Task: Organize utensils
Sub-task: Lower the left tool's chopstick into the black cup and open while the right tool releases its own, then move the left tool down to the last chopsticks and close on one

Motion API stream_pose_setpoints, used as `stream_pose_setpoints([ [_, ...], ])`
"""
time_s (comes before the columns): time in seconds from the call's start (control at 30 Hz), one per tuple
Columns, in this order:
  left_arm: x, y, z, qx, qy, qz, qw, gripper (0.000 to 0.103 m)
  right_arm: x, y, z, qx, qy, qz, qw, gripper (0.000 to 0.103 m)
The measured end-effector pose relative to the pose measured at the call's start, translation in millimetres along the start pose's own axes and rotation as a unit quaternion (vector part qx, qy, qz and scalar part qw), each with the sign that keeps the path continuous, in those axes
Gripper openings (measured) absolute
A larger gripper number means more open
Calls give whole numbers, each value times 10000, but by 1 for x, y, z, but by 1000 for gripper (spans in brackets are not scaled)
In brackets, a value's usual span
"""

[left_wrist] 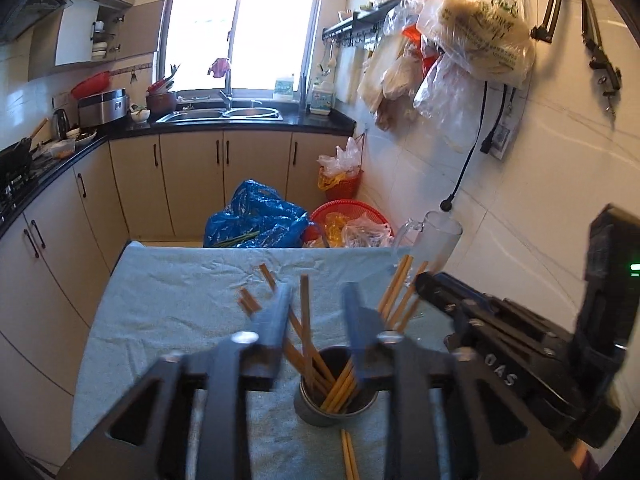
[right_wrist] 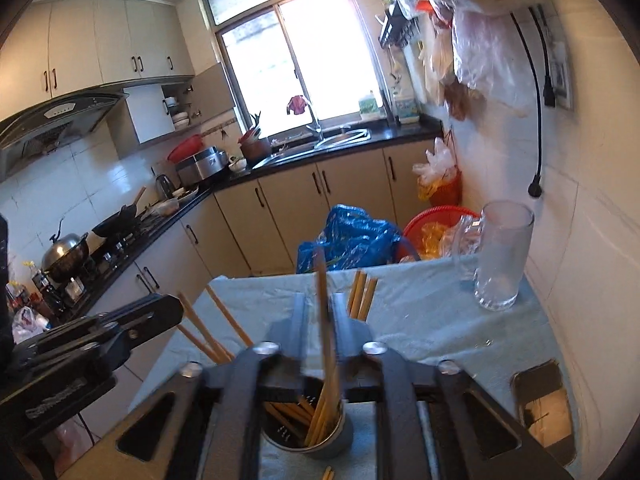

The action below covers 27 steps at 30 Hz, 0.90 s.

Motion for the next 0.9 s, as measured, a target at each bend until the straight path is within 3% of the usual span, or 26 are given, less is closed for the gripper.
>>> stream_pose_setpoints([
  [0.03,0,-5,2,20,-21,-65,10000,38,0,-1,-1,-7,27,-14,10000,43],
  [0.07,0,-11,4,40,-28,-121,9999,40,-1,-3,-2,-23,43,-46,10000,45],
  [0.13,-3,-23,9,51,-53,-187,9998,46,-1,-9,-3,-55,38,-78,9999,46],
  [0.33,-18,-59,26,39,-216,-218,9995,50,-6,-37,-1,-117,12,-99,9999,57],
  [0.57,-42,-108,44,186,-289,-342,9988,55,-26,-80,-3,-275,-170,25,9995,63],
  [0.77,-72,-142,46,264,-126,-391,9988,61,-53,-135,-23,-762,-534,245,9954,64],
  [0.9,-98,-150,45,230,-110,-234,9994,61,-62,-187,-47,-1381,-825,350,9864,66],
])
Point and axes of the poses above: each gripper's, at about its wrist camera, not at the fingertips, and y roughly the way its jaws point, z to its left, x to its top, the point moved 7 cm from there along y, roughly the way its jaws point, and after that the axes turned 11 degrees about x, right-handed, at the moved point
